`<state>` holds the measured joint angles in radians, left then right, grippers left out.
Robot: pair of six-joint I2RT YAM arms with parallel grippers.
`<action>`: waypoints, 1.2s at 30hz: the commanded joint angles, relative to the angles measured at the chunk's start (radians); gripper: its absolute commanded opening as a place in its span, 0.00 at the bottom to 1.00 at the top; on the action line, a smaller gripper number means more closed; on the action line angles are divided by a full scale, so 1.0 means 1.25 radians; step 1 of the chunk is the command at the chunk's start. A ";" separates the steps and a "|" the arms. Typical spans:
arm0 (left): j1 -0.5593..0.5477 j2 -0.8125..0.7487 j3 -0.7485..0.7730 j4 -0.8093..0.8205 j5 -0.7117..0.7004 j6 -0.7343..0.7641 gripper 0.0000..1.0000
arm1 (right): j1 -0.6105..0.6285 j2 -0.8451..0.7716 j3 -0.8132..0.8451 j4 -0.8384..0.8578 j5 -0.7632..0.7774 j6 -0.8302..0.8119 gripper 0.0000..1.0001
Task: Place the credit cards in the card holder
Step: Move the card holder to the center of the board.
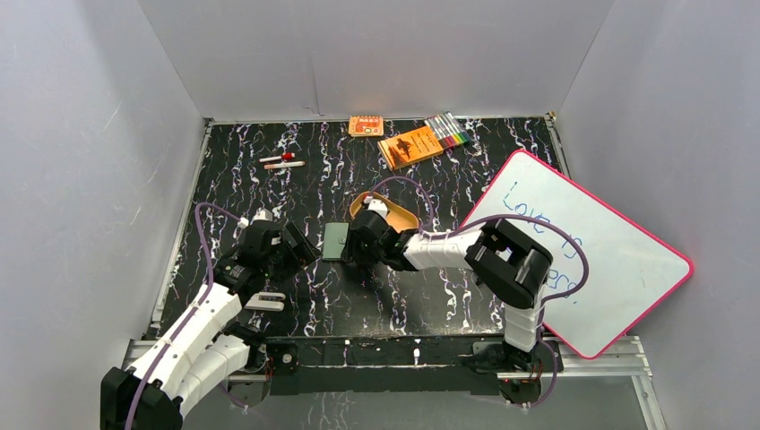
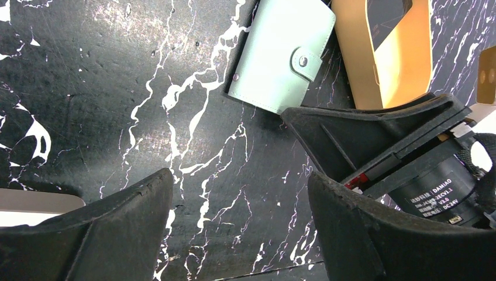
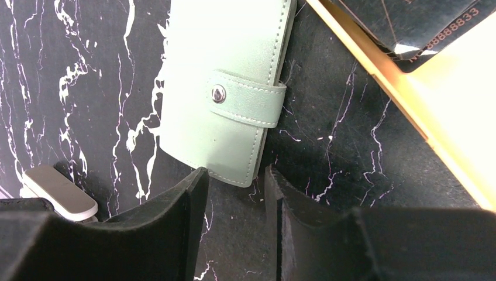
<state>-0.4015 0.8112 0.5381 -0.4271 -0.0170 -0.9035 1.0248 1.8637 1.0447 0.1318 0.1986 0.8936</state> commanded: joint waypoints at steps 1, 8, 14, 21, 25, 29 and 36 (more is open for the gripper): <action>0.000 -0.015 0.012 -0.012 0.004 -0.007 0.81 | -0.005 0.020 0.033 0.029 -0.003 0.017 0.47; 0.000 -0.018 0.009 -0.011 0.006 -0.009 0.81 | -0.004 0.030 0.029 0.027 -0.004 0.017 0.35; -0.001 -0.015 0.008 -0.008 0.009 -0.009 0.81 | -0.004 0.018 0.007 0.030 -0.015 0.002 0.19; -0.001 -0.013 0.002 -0.001 0.014 -0.009 0.81 | -0.004 -0.038 -0.069 0.038 -0.046 -0.023 0.06; -0.002 -0.006 -0.002 0.006 0.033 -0.006 0.81 | -0.004 -0.096 -0.134 0.030 -0.076 -0.044 0.00; -0.001 0.007 -0.012 0.029 0.076 0.002 0.79 | -0.002 -0.156 -0.188 -0.013 -0.118 -0.065 0.00; -0.011 0.049 -0.071 0.143 0.216 0.002 0.67 | 0.009 -0.288 -0.289 -0.070 -0.126 -0.093 0.00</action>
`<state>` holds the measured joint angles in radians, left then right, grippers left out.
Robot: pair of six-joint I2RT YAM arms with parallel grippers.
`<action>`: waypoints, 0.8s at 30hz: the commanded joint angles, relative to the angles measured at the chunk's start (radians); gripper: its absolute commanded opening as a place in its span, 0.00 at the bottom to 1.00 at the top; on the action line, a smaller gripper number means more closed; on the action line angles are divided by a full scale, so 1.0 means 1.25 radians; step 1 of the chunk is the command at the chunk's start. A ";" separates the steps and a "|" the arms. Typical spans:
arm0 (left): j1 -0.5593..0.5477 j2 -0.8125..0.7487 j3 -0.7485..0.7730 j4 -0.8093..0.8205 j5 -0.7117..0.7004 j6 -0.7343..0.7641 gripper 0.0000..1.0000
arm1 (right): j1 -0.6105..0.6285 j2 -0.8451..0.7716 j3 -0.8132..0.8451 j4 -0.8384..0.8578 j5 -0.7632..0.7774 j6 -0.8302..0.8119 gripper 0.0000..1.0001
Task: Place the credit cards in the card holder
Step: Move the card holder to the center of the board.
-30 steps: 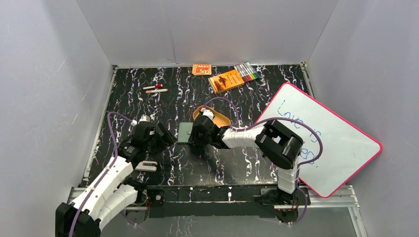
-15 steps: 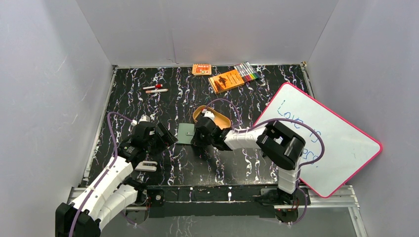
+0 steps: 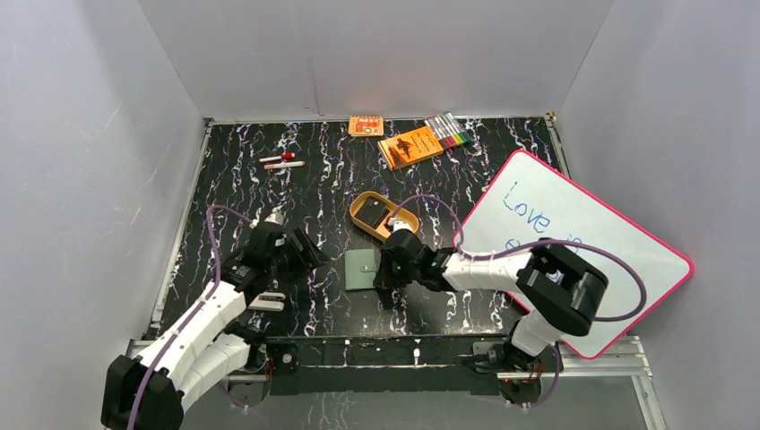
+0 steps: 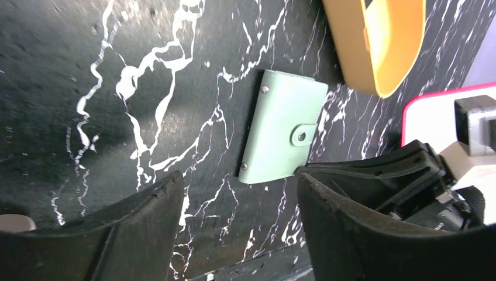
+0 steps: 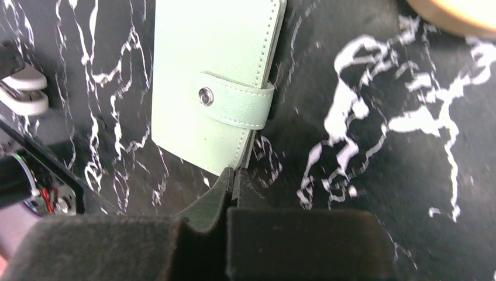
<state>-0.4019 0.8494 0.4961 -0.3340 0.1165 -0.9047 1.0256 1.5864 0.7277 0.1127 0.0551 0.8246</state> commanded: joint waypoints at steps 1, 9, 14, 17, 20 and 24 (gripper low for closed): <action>-0.018 0.027 -0.047 0.090 0.122 -0.002 0.64 | 0.009 -0.078 -0.044 -0.058 -0.013 -0.045 0.00; -0.156 0.137 -0.061 0.214 0.089 -0.043 0.54 | 0.013 -0.082 -0.043 -0.076 -0.017 -0.103 0.00; -0.185 0.194 -0.074 0.262 0.074 -0.057 0.53 | 0.022 -0.067 -0.033 -0.076 -0.015 -0.131 0.00; -0.187 0.224 -0.082 0.308 0.085 -0.057 0.49 | 0.032 -0.066 -0.036 -0.070 -0.009 -0.143 0.00; -0.188 0.257 -0.080 0.332 0.099 -0.054 0.43 | 0.037 -0.065 -0.038 -0.064 -0.005 -0.148 0.00; -0.189 0.283 -0.073 0.349 0.110 -0.049 0.37 | 0.040 -0.063 -0.035 -0.067 -0.006 -0.150 0.00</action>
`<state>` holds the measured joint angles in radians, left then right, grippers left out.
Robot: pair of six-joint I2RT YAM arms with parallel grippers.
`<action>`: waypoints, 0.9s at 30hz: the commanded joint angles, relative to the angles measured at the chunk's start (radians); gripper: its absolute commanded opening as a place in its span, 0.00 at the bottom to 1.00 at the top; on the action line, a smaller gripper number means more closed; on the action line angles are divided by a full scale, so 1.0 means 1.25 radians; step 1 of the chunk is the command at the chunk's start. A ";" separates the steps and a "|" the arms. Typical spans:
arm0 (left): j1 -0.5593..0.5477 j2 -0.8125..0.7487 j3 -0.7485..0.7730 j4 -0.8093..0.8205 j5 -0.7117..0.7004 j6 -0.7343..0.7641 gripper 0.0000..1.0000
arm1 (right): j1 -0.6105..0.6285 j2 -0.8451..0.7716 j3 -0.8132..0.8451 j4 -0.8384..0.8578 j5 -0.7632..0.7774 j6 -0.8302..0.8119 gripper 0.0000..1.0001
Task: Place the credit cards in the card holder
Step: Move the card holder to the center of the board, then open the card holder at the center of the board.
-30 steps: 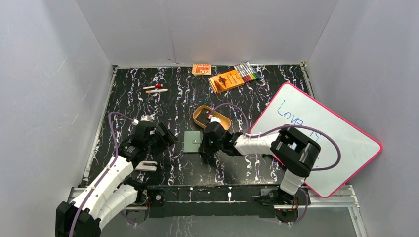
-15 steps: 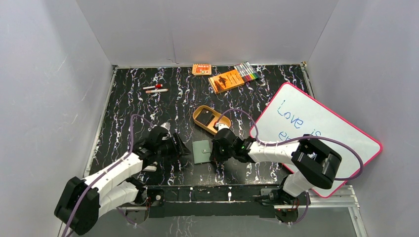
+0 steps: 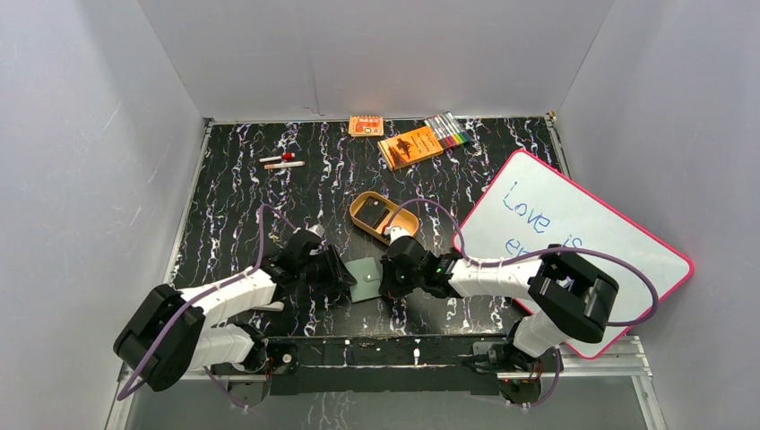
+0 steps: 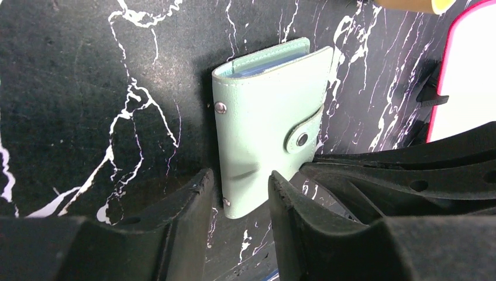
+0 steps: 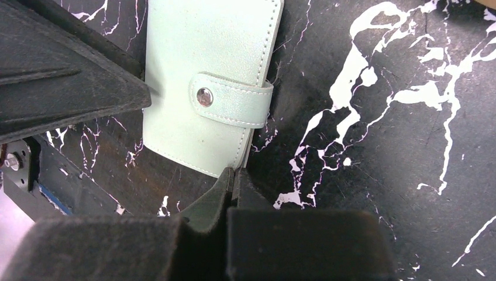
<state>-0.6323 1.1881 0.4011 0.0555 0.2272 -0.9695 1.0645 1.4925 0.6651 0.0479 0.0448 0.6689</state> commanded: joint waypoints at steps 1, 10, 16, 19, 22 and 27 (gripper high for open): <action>-0.006 0.014 0.004 0.040 0.022 0.005 0.36 | 0.010 0.010 0.017 -0.018 0.004 -0.028 0.00; -0.006 0.029 0.012 0.051 0.026 0.022 0.28 | 0.014 -0.037 0.055 -0.099 0.048 -0.043 0.24; -0.006 -0.003 0.019 0.050 0.024 0.033 0.28 | 0.014 -0.103 0.090 -0.167 0.079 -0.070 0.36; -0.006 -0.006 0.018 0.072 0.035 0.030 0.28 | 0.015 -0.120 0.107 -0.187 0.091 -0.081 0.37; -0.006 0.009 0.018 0.097 0.046 0.022 0.27 | 0.021 -0.119 0.120 -0.180 0.105 -0.087 0.37; -0.006 0.018 0.013 0.106 0.045 0.014 0.23 | 0.053 -0.060 0.180 -0.183 0.161 -0.088 0.37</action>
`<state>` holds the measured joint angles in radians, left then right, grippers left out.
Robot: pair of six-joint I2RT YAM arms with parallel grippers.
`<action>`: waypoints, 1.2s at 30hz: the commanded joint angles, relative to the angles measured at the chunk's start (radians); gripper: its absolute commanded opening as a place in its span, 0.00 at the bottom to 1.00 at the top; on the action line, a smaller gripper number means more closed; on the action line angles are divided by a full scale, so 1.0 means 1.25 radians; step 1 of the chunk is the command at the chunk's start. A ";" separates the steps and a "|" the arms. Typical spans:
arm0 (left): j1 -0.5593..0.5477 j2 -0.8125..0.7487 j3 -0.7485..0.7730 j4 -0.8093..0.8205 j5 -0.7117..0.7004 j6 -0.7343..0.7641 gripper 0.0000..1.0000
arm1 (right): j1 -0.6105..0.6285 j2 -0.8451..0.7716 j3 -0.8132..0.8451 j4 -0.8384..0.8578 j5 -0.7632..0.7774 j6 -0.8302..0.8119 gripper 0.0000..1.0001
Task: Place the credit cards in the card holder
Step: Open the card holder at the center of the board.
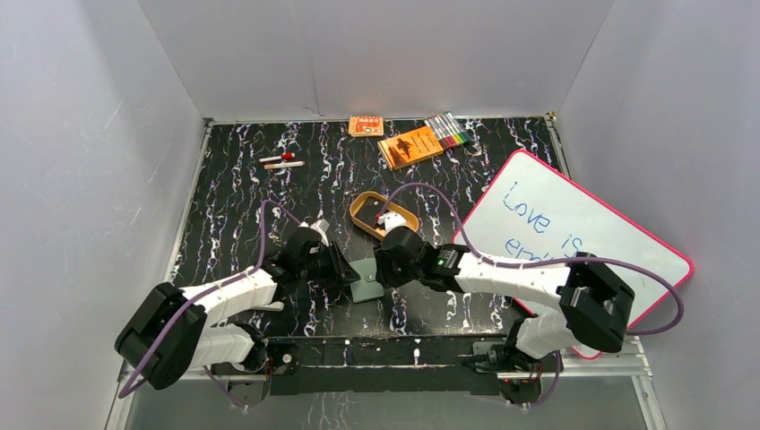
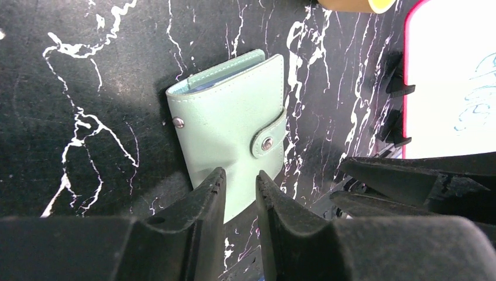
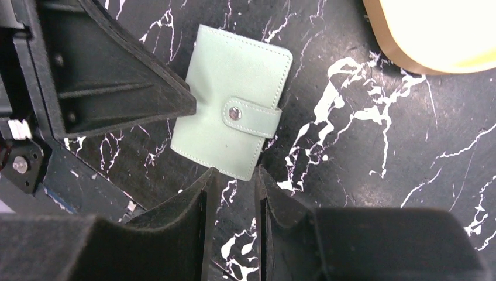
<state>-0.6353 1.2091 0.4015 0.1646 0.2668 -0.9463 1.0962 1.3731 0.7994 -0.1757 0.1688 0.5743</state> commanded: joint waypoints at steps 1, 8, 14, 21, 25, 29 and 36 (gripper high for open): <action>-0.003 -0.003 0.013 0.011 0.011 -0.006 0.22 | 0.037 0.052 0.087 -0.012 0.077 -0.013 0.37; -0.003 -0.040 0.001 0.030 0.001 -0.024 0.18 | 0.065 0.134 0.146 -0.009 0.134 -0.016 0.36; -0.003 0.018 -0.010 0.052 -0.015 -0.038 0.05 | 0.074 0.177 0.164 0.001 0.148 -0.030 0.36; -0.002 0.051 -0.052 0.090 -0.038 -0.079 0.00 | 0.087 0.204 0.172 0.003 0.179 -0.038 0.36; -0.002 0.052 -0.061 0.086 -0.051 -0.085 0.00 | 0.098 0.216 0.175 -0.001 0.201 -0.045 0.39; -0.002 0.046 -0.072 0.088 -0.058 -0.090 0.00 | 0.109 0.233 0.183 -0.009 0.224 -0.056 0.42; -0.002 0.039 -0.082 0.089 -0.061 -0.097 0.00 | 0.127 0.285 0.218 -0.052 0.284 -0.065 0.44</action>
<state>-0.6365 1.2652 0.3279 0.3153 0.2317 -1.0710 1.2400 1.7084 1.0142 -0.2062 0.4438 0.5106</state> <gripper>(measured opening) 0.007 0.435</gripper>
